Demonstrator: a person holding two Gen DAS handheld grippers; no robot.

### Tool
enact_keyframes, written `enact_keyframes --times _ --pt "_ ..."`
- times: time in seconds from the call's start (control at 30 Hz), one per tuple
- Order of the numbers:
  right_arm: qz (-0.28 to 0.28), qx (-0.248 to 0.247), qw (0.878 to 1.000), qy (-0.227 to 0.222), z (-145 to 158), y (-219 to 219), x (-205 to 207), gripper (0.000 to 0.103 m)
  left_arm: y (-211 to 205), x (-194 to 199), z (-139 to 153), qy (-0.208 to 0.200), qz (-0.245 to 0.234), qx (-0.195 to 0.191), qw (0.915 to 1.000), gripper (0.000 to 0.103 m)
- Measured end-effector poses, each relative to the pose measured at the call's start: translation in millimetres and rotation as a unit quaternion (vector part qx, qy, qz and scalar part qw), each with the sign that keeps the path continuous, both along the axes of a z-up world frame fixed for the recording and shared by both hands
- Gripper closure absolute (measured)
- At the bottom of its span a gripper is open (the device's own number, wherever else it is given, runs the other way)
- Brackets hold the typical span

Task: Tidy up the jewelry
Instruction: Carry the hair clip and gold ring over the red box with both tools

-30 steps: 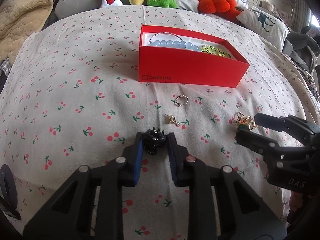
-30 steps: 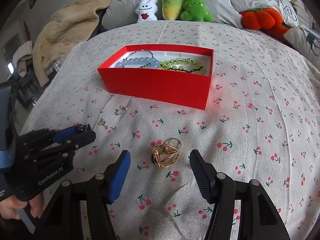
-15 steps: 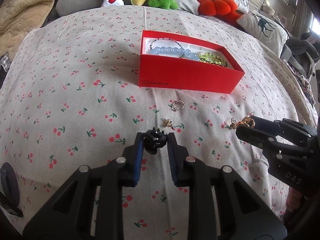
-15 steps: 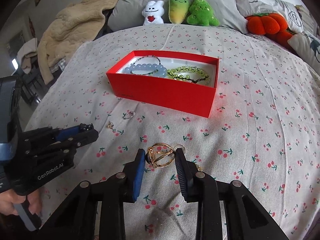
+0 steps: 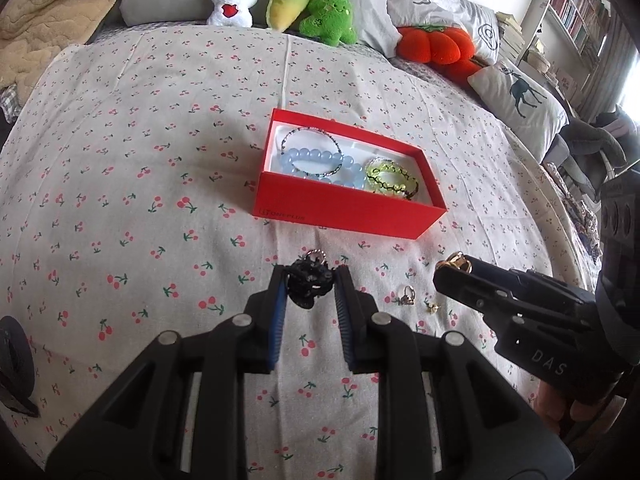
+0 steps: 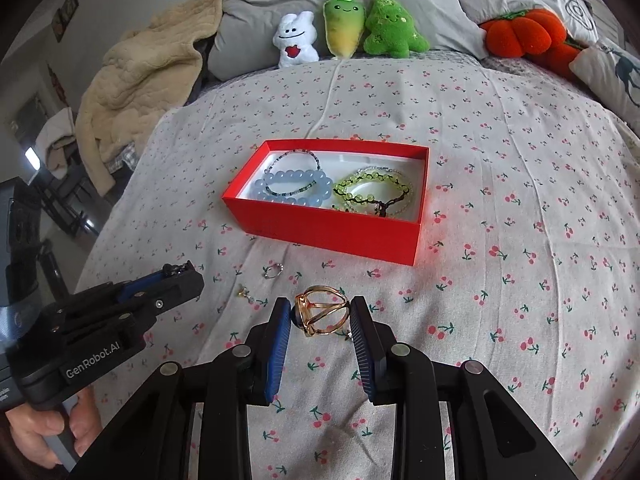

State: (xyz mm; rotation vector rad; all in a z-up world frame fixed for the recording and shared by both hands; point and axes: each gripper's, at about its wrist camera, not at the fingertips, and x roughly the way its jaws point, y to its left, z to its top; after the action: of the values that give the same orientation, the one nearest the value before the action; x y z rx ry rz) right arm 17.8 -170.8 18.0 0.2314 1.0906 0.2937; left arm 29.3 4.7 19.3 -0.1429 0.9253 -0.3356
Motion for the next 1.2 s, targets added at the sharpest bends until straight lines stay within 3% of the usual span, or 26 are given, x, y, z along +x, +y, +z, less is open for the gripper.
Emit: enact_keyframes --times 0.17,0.4,0.67,1.2 --pt "-0.013 0.014 1.0 -0.005 12 -7 17 0.072 -5 11 11 0.006 0.002 -0.019 0.9998 0.077" --pt "-0.009 0.019 1.0 -0.006 16 -17 50 0.072 -16 40 19 0.008 -0.005 0.015 0.9998 0.077" --pt "0.009 0.012 1.0 0.005 4 -29 84 0.072 -28 87 9 0.042 -0.004 0.031 0.9986 0.077" --pt "0.011 0.033 0.998 0.045 -23 -38 114 0.072 -51 153 -12 0.064 0.014 0.058 0.9962 0.077"
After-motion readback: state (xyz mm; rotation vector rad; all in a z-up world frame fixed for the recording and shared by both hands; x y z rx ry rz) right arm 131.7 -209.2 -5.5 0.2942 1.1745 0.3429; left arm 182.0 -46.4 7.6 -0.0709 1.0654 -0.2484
